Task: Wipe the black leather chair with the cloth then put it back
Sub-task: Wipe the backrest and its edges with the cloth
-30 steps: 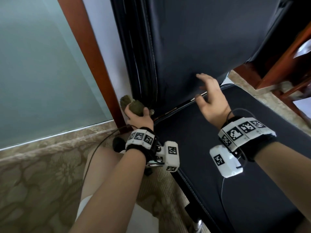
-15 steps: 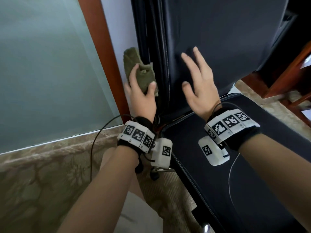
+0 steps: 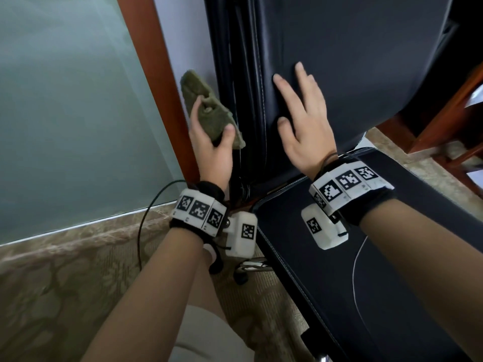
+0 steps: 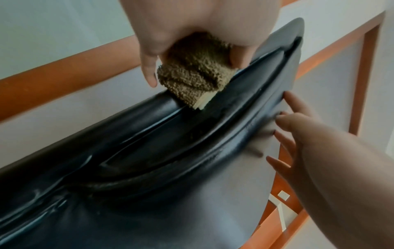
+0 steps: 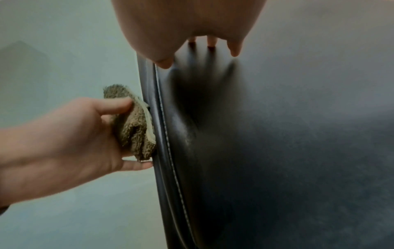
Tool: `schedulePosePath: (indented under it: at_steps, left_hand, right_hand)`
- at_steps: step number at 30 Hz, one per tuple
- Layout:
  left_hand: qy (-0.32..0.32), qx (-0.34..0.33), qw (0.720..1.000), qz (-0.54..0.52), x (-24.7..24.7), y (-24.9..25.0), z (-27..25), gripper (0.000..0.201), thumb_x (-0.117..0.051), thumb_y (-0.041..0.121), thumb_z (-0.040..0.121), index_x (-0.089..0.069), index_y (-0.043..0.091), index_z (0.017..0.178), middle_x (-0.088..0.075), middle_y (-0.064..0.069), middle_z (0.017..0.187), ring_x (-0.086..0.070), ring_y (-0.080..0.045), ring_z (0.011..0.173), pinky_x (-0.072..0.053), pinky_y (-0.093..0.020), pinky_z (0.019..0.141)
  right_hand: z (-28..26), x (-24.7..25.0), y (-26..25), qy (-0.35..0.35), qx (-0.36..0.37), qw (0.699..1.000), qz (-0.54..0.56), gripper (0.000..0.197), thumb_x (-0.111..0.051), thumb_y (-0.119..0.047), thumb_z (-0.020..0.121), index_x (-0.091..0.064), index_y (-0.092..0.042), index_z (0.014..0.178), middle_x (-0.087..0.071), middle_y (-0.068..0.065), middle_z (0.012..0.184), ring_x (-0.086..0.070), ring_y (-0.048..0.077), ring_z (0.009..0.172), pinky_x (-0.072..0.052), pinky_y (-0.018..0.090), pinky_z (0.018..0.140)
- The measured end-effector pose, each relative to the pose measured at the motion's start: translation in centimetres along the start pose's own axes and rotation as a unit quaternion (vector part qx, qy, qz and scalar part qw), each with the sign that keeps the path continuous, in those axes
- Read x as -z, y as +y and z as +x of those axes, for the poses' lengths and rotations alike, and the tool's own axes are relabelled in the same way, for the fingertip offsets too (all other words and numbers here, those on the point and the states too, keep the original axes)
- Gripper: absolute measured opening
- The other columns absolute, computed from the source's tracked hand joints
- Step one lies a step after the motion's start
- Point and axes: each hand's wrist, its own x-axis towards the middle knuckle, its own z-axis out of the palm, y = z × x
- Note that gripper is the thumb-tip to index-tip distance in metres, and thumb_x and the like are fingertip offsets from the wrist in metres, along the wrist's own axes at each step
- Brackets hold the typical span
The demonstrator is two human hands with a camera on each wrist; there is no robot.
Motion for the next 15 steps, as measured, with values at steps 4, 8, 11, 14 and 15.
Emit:
schedulePosePath:
  at_steps: [4, 8, 11, 14, 15]
  left_hand:
    - [-0.074, 0.021, 0.997, -0.008, -0.4, -0.1, 0.9, 0.063, -0.051, 0.042, 0.079, -0.021, 0.034, 0.134, -0.03, 0.006, 0.137, -0.028, -0.009, 0.129, -0.022, -0.019, 0.108]
    - [-0.08, -0.017, 0.996, 0.042, 0.1, -0.6, 1.1, 0.054, -0.051, 0.036, 0.084, -0.027, 0.03, 0.131, -0.039, -0.008, 0.141, -0.039, -0.02, 0.131, -0.029, -0.039, 0.112]
    - [-0.027, -0.069, 0.992, 0.099, -0.3, -1.3, 0.9, 0.054, -0.055, 0.018, 0.084, -0.031, 0.029, 0.131, -0.048, -0.01, 0.136, -0.048, -0.019, 0.124, -0.038, -0.04, 0.106]
    - [0.007, -0.095, 0.991, 0.099, -0.8, -2.1, 0.9, 0.055, -0.06, 0.007, 0.083, -0.036, 0.02, 0.131, -0.05, -0.008, 0.133, -0.049, -0.02, 0.123, -0.039, -0.032, 0.106]
    - [0.011, -0.096, 0.991, 0.094, -0.9, -2.2, 0.9, 0.055, -0.061, 0.006, 0.082, -0.037, 0.016, 0.131, -0.049, -0.006, 0.131, -0.049, -0.02, 0.123, -0.039, -0.031, 0.106]
  right_hand:
    - [-0.5, -0.9, 0.2, -0.022, -0.016, 0.999, 0.018, 0.066, -0.043, -0.006, 0.086, -0.022, -0.022, 0.146, -0.008, 0.008, 0.156, -0.003, 0.032, 0.143, -0.012, 0.037, 0.115]
    - [-0.9, -1.6, 0.5, -0.02, -0.014, 0.999, 0.022, 0.067, -0.045, -0.006, 0.084, -0.023, -0.017, 0.146, -0.01, 0.013, 0.155, -0.005, 0.036, 0.142, -0.017, 0.056, 0.113]
    - [-0.8, -1.9, 0.6, -0.021, -0.015, 0.999, 0.026, 0.069, -0.047, -0.006, 0.082, -0.022, -0.016, 0.146, -0.01, 0.015, 0.155, -0.004, 0.038, 0.142, -0.014, 0.057, 0.113]
    - [-0.6, -2.0, 0.7, -0.019, -0.015, 0.999, 0.027, 0.07, -0.049, -0.006, 0.081, -0.023, -0.014, 0.146, -0.011, 0.018, 0.154, -0.005, 0.04, 0.141, -0.014, 0.058, 0.113]
    - [-0.6, -2.0, 0.7, -0.019, -0.015, 0.999, 0.027, 0.071, -0.049, -0.006, 0.08, -0.023, -0.014, 0.146, -0.01, 0.018, 0.154, -0.005, 0.04, 0.141, -0.014, 0.058, 0.112]
